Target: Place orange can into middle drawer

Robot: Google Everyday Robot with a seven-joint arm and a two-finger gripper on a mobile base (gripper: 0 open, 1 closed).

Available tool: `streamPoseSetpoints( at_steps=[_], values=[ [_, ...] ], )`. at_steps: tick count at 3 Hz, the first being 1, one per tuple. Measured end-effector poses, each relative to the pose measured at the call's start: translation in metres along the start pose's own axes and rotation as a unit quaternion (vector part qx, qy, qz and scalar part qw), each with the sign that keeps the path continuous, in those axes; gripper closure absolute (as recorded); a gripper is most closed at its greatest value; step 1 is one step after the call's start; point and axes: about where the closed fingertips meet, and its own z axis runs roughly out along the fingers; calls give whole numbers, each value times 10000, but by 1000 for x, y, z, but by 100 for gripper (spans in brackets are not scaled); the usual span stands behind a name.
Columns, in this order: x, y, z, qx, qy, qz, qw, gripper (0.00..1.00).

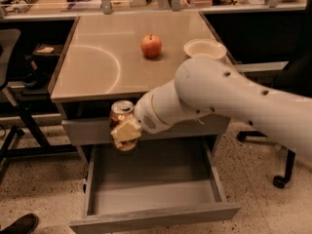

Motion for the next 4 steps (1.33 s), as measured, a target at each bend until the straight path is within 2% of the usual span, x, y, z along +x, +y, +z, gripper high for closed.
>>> streamPoseSetpoints(
  at_steps=[1,3,4],
  values=[
    [45,15,22,-96,146,400,9990,100],
    [49,17,26,-114,98,465,9988,100],
    [96,7,59,97,186,806,9965,100]
  ],
)
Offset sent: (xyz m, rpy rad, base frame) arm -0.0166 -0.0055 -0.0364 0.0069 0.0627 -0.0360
